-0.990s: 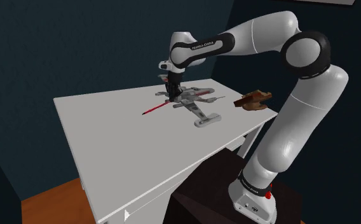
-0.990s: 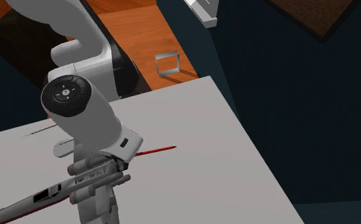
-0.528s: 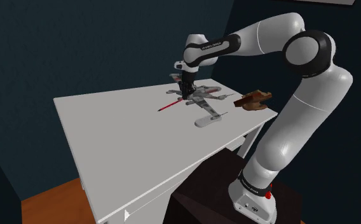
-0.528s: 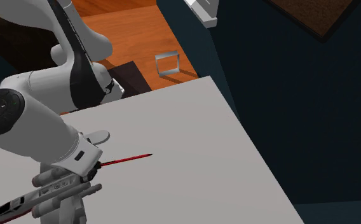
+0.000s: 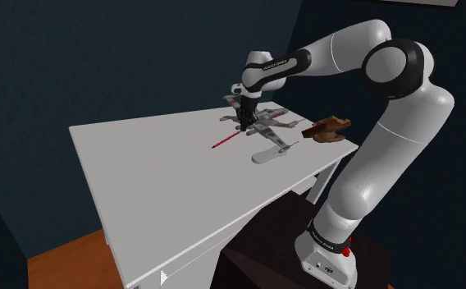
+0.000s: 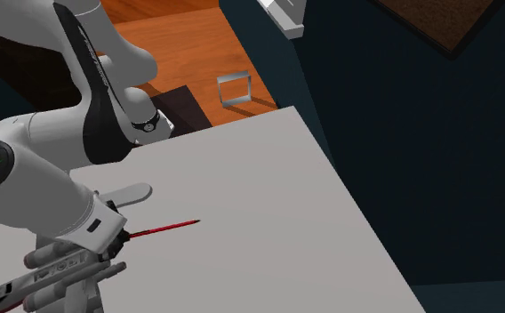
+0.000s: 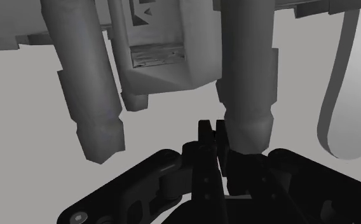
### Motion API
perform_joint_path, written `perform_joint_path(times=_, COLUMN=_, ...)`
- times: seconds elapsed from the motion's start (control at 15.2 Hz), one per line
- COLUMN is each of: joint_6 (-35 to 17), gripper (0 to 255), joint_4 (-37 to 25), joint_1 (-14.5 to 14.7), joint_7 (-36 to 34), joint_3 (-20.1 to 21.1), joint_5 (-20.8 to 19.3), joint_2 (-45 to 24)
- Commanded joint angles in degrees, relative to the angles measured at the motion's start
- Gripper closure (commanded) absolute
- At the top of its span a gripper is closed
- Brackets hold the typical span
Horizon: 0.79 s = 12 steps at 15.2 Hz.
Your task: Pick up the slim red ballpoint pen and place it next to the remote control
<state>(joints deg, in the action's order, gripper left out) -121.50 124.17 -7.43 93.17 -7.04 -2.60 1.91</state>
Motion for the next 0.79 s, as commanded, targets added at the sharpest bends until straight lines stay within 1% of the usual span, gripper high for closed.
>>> perform_joint_path(times=0.0, joint_6=-1.62, gripper=255, joint_4=1.34, joint_1=-0.51, joint_7=0.02, joint_3=-0.52, joint_5=-0.12, joint_2=-1.38)
perform_joint_path(times=0.46, joint_6=-6.91, gripper=255, joint_4=3.78, joint_1=-0.71, joint_7=0.1, joint_3=-0.43, joint_5=0.16, joint_2=-4.24)
perform_joint_path(times=0.73, joint_6=-7.25, gripper=255, joint_4=3.92, joint_1=-0.82, joint_7=0.11, joint_3=-0.32, joint_5=0.18, joint_2=-4.44)
